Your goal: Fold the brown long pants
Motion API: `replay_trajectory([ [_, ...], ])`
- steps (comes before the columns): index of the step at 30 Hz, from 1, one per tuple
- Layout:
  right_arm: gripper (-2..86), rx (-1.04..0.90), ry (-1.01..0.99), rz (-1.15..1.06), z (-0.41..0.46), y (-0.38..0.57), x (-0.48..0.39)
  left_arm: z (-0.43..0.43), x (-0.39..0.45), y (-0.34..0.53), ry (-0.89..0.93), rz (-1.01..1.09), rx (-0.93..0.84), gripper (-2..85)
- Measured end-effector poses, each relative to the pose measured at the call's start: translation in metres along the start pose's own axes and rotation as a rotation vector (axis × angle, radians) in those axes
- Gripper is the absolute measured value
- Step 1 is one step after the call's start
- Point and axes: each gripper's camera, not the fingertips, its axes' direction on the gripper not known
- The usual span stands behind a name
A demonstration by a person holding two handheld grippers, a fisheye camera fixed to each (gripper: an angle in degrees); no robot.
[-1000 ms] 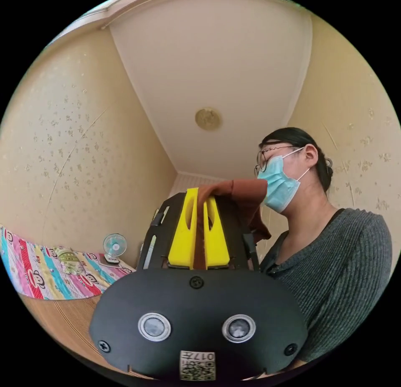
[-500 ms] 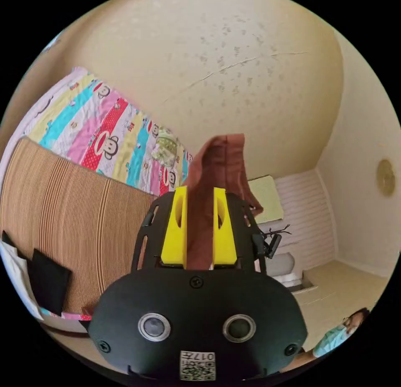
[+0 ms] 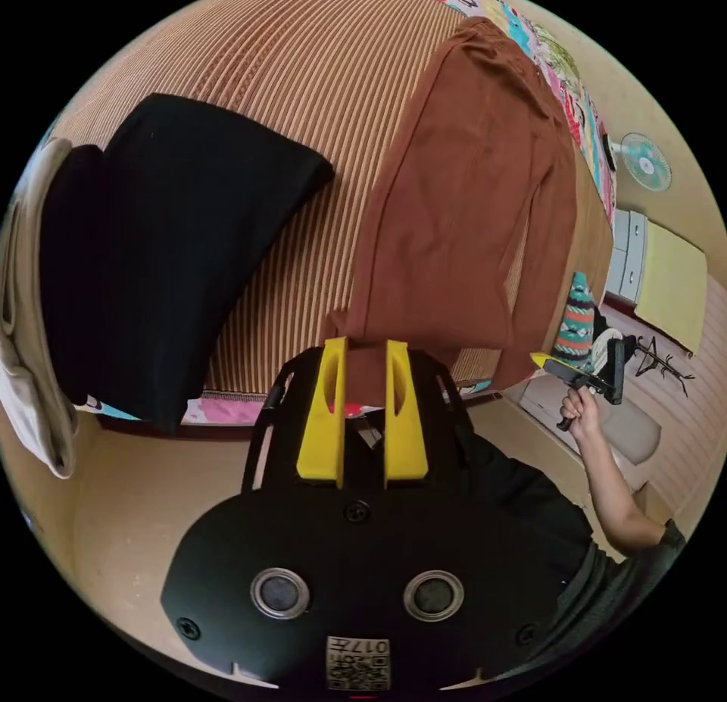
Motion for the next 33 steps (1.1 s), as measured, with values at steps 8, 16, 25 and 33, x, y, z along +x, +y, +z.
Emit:
replay_trajectory([
  [8,10.4,-0.212,-0.099,-0.190,0.026,-0.045,-0.084,0.017,-0.050,-0.015,-0.096,0.087,-0.179,13.7],
  [16,7.5,-0.189,-0.002,-0.213,-0.048,-0.051,-0.101,0.028,-0.098,-0.039,0.130,0.082,-0.599,4.8],
  [25,2.2,-0.284,-0.198,0.026,-0.054,-0.051,-0.108,0.017,-0.178,0.020,0.197,-0.073,-0.559,4.4],
  [33,4.4,-0.270,0.056,-0.011,-0.095,0.018,-0.081,-0.014,-0.237,0.022,0.050,-0.164,-0.624,6.4],
])
